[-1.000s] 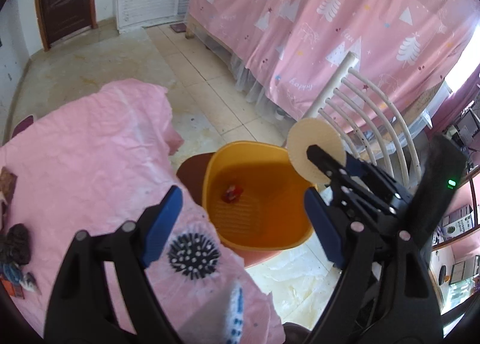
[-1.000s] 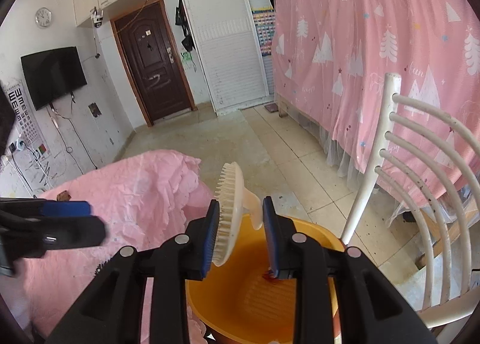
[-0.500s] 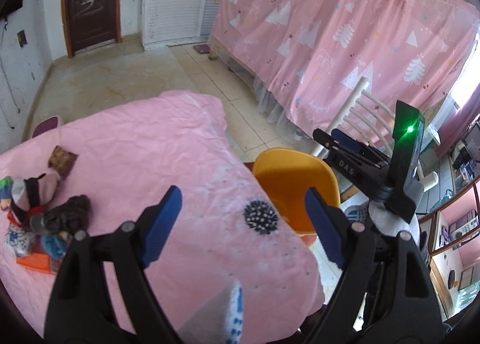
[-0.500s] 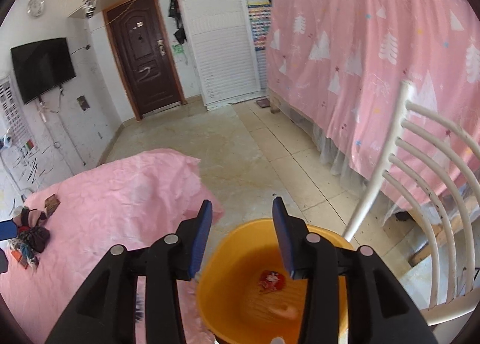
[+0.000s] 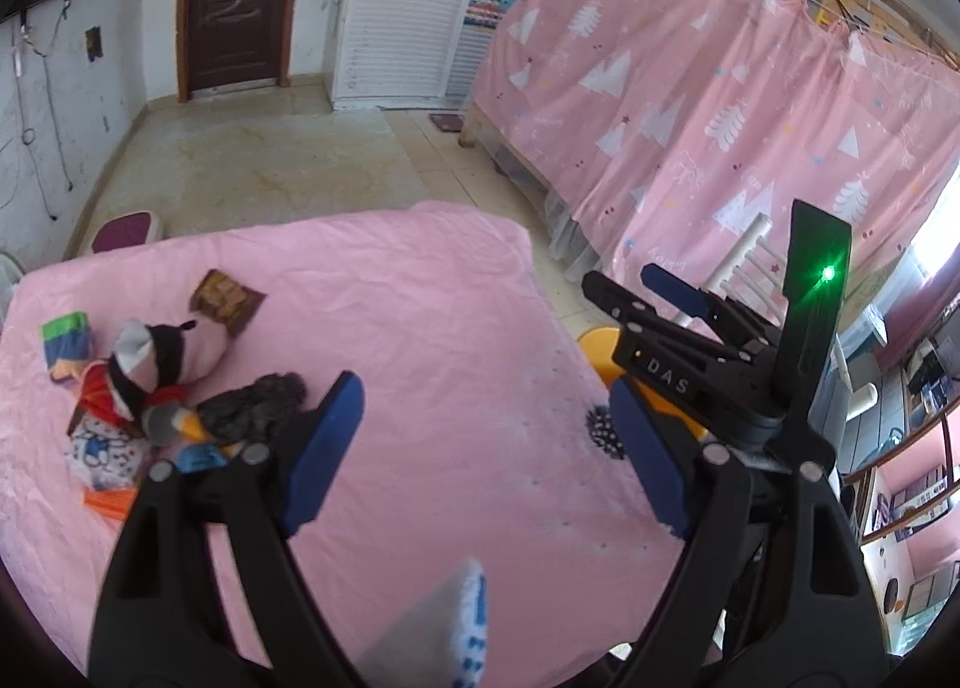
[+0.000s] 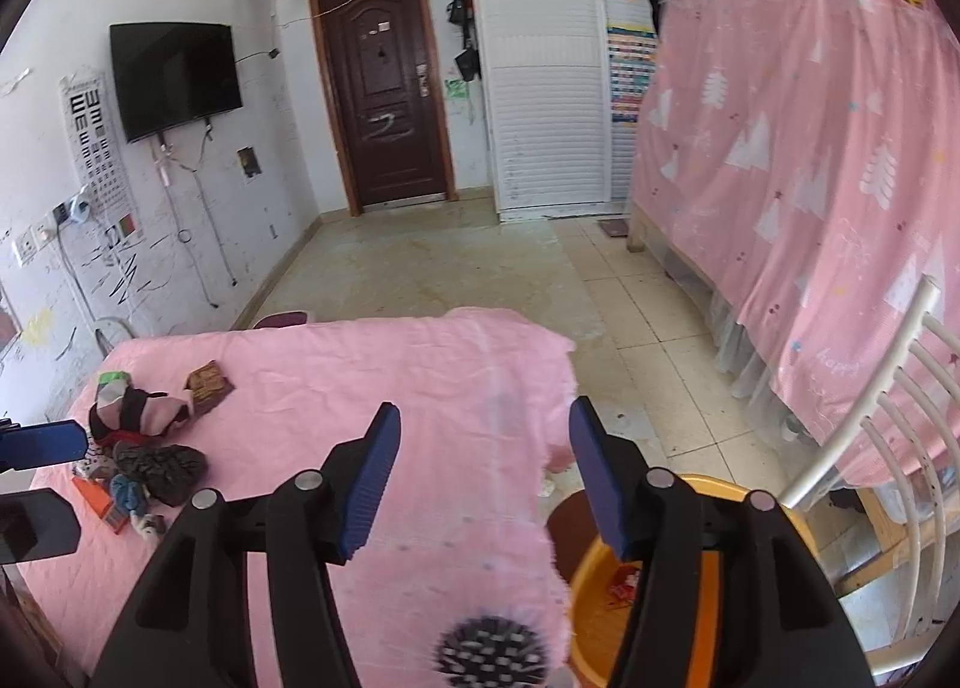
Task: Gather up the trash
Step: 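Move both tools back over the items on the bed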
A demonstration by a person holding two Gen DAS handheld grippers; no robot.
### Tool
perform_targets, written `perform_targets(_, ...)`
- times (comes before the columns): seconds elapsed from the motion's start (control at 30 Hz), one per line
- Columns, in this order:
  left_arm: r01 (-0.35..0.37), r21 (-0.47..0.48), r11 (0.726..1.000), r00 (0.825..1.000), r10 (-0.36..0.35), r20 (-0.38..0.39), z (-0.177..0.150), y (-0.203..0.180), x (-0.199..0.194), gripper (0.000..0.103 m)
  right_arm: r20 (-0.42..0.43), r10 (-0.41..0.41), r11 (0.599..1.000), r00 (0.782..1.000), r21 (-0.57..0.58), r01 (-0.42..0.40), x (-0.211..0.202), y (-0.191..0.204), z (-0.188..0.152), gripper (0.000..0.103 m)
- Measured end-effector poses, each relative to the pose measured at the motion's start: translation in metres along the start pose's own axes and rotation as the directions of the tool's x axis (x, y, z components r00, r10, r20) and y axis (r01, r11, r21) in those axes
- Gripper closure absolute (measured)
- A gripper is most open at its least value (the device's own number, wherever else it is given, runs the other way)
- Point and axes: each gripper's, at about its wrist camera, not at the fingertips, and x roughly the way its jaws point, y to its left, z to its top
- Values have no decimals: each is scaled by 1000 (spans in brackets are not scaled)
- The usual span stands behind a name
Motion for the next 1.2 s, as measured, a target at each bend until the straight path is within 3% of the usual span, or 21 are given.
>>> perform_targets(0.3,-123,-64,990,991,126,40,-7,58,-18,19,-45,76,994,996,-77,-79,24,74,1,46)
perform_targets(0.6,-269,-73,960,961,272,43,-23,113,-35,18,-110,197,971,974,-118,-209,46,138,-2,39)
perform_targets(0.7,-276,-90,957,959,280,35,-27,132,-37,13,-124,221,963,967,-128,-237,52,154,-5,36)
perform_targets(1.0,-300,-109,948,953,302,2,-36,171,-34,12,-191,268,949,944,-115,-292,72,173,-15,30)
perform_targets(1.2,-272,-112,956,962,270,-29,-44,187,-23,12,-222,299,937,928,-115,-329,77,178,-24,28)
